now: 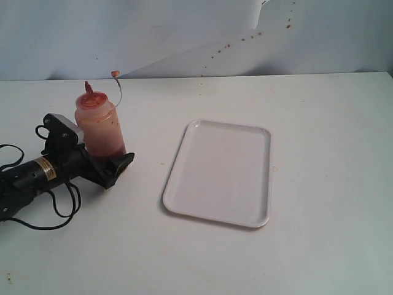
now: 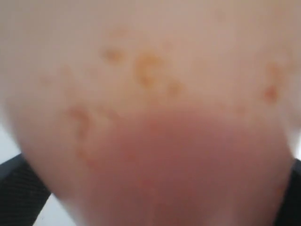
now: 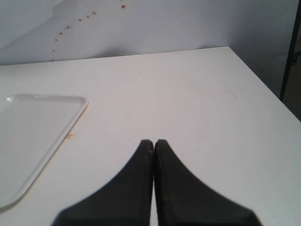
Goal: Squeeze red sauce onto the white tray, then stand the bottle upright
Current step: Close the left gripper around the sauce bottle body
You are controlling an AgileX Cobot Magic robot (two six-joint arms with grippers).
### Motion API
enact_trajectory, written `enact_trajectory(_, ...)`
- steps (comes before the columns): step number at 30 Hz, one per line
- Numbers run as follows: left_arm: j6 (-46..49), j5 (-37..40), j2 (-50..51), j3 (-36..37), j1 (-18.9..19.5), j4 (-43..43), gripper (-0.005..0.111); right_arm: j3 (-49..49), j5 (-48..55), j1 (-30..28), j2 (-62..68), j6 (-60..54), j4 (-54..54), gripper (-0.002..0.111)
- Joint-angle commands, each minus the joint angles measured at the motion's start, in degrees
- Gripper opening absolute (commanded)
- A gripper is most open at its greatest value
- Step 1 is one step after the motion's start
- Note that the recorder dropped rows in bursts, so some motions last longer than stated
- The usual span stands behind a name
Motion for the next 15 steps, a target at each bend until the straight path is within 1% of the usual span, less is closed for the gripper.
enact_trajectory(1, -2.6, -0.4, 2.2, -1.3, -0.3, 0.5, 0.103, 0.2, -0.1, -0.4, 0.2, 0.0, 0.1, 0.0)
enact_trajectory(6, -2.6, -0.8, 3.1, -1.3, -0.3, 0.5, 0.103, 0.2, -0.1, -0.4, 0.2, 0.0, 0.1, 0.0)
enact_trajectory(10, -2.6, -3.6, 3.1, -1.3, -0.3, 0.5, 0.103, 0.2, -0.1, -0.4, 0.2, 0.0, 0.1, 0.0)
enact_trajectory(15, -3.3, -3.6, 3.1, -1.3, -0.3, 1.5, 0.103, 0.2, -0.1, -0.4, 0.2, 0.0, 0.1, 0.0)
